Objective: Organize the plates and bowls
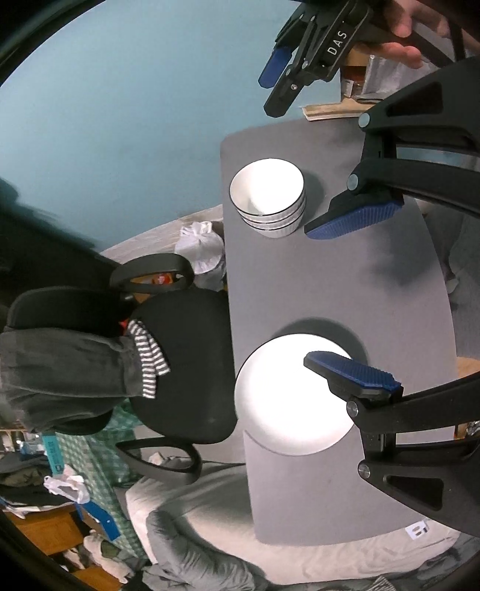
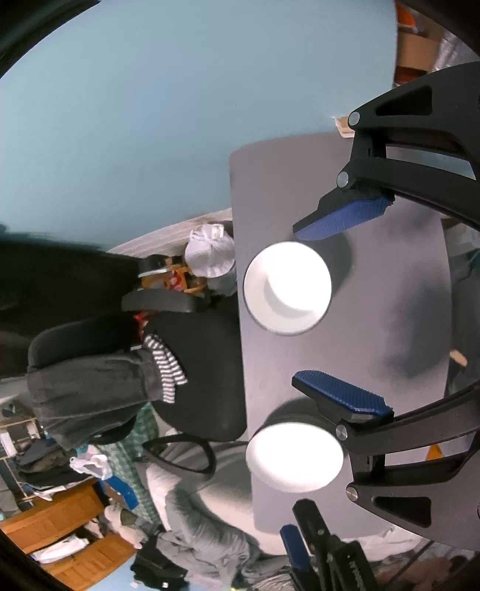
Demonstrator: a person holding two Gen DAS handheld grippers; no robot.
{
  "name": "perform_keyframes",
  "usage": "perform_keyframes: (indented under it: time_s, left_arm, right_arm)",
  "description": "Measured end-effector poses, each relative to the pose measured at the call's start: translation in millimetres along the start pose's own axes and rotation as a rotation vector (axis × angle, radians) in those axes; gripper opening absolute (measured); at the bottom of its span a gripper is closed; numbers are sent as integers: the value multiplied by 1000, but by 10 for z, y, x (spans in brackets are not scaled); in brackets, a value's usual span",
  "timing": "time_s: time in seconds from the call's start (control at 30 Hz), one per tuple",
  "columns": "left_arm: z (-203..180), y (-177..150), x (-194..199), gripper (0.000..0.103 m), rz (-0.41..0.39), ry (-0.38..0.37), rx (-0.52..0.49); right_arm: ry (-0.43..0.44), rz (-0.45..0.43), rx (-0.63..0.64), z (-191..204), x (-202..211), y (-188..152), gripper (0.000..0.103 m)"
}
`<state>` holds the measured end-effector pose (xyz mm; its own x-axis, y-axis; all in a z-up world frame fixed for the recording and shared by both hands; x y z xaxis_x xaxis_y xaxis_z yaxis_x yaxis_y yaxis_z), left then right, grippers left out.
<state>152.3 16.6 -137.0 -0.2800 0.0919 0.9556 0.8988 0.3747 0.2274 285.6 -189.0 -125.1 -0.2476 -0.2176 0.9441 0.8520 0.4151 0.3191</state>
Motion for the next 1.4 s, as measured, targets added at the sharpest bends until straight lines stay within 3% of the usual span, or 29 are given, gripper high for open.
perform_keyframes:
  time_s: [0.23,0.5,0.67,1.0,1.4]
  left_arm:
    - [-135,47,-353,64,67,-47,59]
    - [-361,97,-820,64,137,-84,60]
    - [-510,124,-1062,64,142,-108,46]
    - [-787,170,-1480,64,174,-122,5]
    - [-869,194,-1950,64,252,-112,23]
  right_arm:
    - [92,64,33,-276,-328,-20,72]
    - [133,138,53,-576,-686,-11,72]
    - [158,182,60,-710,-928,3,72]
    - [210,260,98,-856,-1402,-56,72]
    - [343,340,56,-934,-1751,-86,72]
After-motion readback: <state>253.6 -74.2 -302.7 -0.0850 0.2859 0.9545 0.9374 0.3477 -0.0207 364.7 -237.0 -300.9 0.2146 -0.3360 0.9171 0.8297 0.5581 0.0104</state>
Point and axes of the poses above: each gripper's, at about its wrist camera, not at the fingertips, and x roughly against the way its jaws point, z to its left, y to its top, the point moved 6 cm from there along -x, roughly the way its jaws point, and after that the axes turned 2 degrees about z, right-handed, at the moved point
